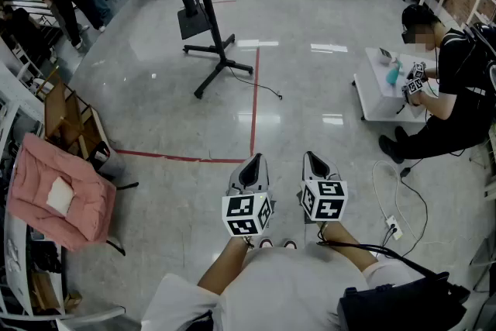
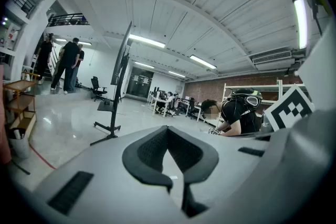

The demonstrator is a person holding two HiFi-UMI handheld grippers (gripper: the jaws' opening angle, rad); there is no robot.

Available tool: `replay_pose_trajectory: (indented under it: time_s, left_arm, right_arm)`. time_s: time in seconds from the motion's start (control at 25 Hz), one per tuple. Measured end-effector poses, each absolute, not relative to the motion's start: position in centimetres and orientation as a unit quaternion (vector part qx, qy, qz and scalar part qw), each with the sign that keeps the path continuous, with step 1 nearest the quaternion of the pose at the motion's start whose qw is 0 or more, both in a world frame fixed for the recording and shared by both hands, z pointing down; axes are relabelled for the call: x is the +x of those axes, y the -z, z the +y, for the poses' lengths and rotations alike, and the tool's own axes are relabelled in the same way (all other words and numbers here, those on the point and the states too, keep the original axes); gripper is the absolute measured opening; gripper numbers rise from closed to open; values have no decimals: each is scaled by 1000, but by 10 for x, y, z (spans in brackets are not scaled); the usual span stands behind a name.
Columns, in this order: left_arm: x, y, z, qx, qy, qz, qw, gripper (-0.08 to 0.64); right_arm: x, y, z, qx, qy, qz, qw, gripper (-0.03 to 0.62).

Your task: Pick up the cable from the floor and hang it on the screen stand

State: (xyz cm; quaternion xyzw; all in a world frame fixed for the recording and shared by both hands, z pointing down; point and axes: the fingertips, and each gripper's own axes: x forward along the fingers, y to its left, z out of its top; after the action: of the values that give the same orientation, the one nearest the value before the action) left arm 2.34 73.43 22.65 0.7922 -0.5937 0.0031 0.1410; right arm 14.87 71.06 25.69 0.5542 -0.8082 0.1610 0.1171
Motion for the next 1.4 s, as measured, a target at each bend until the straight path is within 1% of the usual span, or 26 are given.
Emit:
replay_pose_trajectory:
  time_s: [0.4,0.6,1.0,1.4]
  left_arm:
    - [10,-236,732,786,-5,-599,153,3]
    - [-2,-241,727,788,-13,-595,157,3]
    - [-30,-254,714,790,-29,-590,162,3]
    - [-34,-266,668,787,-39,-596,155,3]
  right_arm:
    - [146,-269,713,556,-169,-803,129,17]
    - [141,-271,701,572,-180,-793,112,17]
    - [138,-294,692,594,-204,-769,118,17]
    - [156,-312,638,603,-215,-758,127,17]
